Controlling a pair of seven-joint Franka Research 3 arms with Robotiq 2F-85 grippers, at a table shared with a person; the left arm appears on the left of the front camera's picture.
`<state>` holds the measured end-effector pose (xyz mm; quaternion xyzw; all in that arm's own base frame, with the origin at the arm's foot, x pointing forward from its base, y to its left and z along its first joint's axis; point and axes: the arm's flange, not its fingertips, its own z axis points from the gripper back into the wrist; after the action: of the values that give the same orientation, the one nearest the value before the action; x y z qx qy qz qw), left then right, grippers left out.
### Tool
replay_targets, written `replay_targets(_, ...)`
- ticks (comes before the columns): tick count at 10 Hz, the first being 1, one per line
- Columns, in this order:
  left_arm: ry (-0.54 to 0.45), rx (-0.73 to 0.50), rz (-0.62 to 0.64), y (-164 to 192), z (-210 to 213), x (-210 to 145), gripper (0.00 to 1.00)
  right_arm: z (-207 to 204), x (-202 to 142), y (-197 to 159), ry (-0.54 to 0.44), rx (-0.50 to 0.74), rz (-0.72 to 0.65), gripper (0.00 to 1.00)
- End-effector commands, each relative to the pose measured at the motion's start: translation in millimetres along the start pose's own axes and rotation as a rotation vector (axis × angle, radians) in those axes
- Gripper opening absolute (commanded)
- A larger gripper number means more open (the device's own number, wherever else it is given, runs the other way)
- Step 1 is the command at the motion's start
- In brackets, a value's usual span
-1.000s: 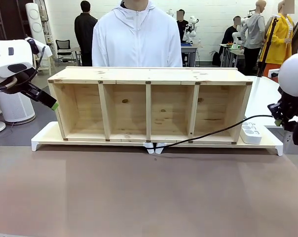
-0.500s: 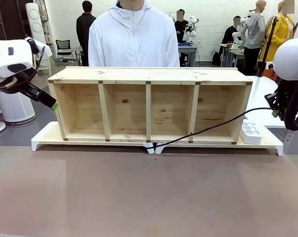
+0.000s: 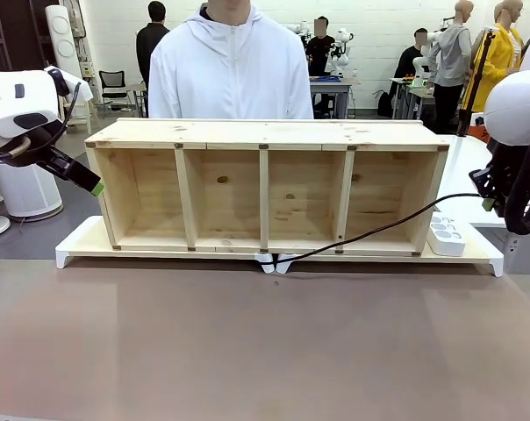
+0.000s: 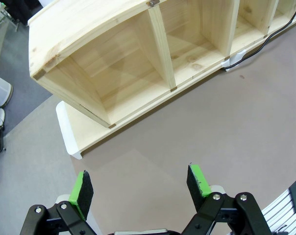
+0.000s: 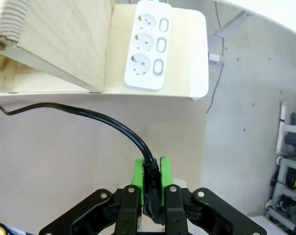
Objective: Perform cable management.
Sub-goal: Pull the grasped Power Cable to the location of the Power Strip.
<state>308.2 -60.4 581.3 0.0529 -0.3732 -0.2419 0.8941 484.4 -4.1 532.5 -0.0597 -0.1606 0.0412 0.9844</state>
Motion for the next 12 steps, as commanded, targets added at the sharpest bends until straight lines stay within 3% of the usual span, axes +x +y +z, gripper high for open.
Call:
replay_targets(1,0.002,0.003,-0.003,0.0,-0.4,0.2,1.00,-7.8,6.4,-14.8,-0.011,0.003,0.009,0.17)
replay_targets(12,0.002,0.003,-0.003,0.0,-0.4,0.2,1.00,-37.9,100.1,-44.0,0.016,0.044,0.076,0.17)
